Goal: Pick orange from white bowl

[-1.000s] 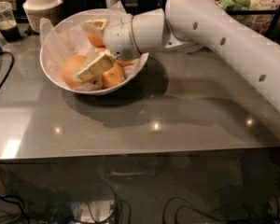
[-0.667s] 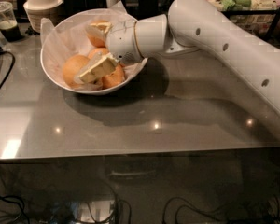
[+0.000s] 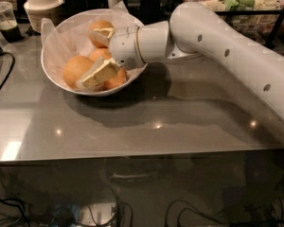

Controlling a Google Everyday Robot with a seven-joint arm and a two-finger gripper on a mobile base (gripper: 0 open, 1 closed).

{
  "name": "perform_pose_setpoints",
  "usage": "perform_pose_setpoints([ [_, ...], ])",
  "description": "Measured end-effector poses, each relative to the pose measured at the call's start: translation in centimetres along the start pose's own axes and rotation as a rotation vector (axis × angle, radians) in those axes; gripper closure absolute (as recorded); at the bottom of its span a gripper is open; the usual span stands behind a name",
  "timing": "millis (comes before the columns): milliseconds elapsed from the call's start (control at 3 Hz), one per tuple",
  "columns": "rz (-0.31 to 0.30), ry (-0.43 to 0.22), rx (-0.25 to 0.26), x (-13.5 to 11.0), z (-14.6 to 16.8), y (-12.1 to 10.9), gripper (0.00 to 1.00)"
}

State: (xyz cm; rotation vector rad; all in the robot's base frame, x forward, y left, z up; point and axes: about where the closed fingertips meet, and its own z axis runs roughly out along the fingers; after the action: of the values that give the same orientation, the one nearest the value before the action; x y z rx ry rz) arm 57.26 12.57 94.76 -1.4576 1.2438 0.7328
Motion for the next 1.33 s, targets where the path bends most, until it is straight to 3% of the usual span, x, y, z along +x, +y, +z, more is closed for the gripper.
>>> perform_pose_setpoints([
  [1000,0.005,0.073,-0.068,1.0,2.7,0.9,0.17],
  [1333,0.006,0.086,-0.081,1.4,2.9,1.0,0.36],
])
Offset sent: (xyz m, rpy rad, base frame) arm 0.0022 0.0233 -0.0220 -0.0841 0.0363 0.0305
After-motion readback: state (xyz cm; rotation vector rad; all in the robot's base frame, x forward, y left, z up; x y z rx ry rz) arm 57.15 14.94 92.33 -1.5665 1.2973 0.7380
